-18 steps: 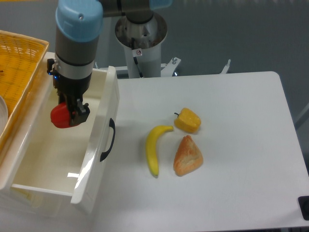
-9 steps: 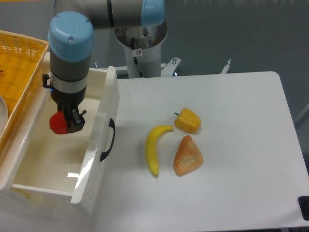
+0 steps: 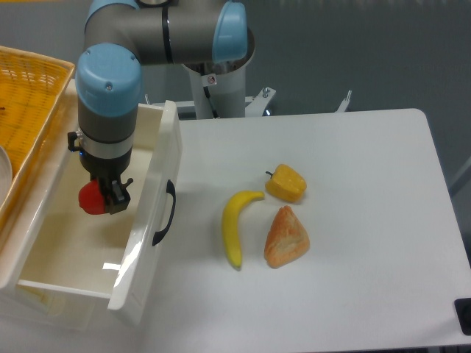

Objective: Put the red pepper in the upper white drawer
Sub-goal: 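Lower the red pepper into the white drawer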

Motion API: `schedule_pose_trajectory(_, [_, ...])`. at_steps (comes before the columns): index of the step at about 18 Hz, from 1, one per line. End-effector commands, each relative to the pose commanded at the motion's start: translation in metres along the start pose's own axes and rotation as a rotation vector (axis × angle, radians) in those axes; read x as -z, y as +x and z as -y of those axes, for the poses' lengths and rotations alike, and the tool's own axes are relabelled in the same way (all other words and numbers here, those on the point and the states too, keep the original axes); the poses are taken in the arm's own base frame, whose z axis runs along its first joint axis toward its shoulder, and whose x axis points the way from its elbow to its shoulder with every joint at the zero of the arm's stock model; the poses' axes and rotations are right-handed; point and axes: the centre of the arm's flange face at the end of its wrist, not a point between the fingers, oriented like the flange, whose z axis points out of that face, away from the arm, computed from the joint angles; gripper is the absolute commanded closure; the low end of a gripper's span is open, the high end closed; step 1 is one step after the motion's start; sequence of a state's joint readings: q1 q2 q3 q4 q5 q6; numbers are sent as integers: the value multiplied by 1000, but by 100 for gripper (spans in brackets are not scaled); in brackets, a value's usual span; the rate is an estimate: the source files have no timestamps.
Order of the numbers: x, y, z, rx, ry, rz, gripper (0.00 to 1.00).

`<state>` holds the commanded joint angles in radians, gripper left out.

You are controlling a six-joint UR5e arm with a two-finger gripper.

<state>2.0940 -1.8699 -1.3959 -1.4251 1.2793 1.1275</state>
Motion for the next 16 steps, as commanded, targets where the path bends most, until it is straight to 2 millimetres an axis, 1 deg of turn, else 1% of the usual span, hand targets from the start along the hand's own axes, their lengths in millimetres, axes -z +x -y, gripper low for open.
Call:
schedule_pose_trajectory(5, [-16, -2, 4, -15, -28, 15, 85])
schedule_pose_trajectory(7, [-21, -3, 4, -15, -31, 9, 84])
schedule_pose_trajectory(9, [-22, -3, 4, -14, -32, 7, 80])
schedule_pose_trajectory(11, [-23, -3, 4, -14, -32, 6, 75])
schedule_pose_trajectory(12, [-24, -3, 3, -13, -33, 5, 68])
schedule_pose_trajectory(15, [-27, -2, 3, -14, -35, 1, 57])
schedule_pose_trajectory(16, [-29, -3, 4, -16, -34, 2, 50])
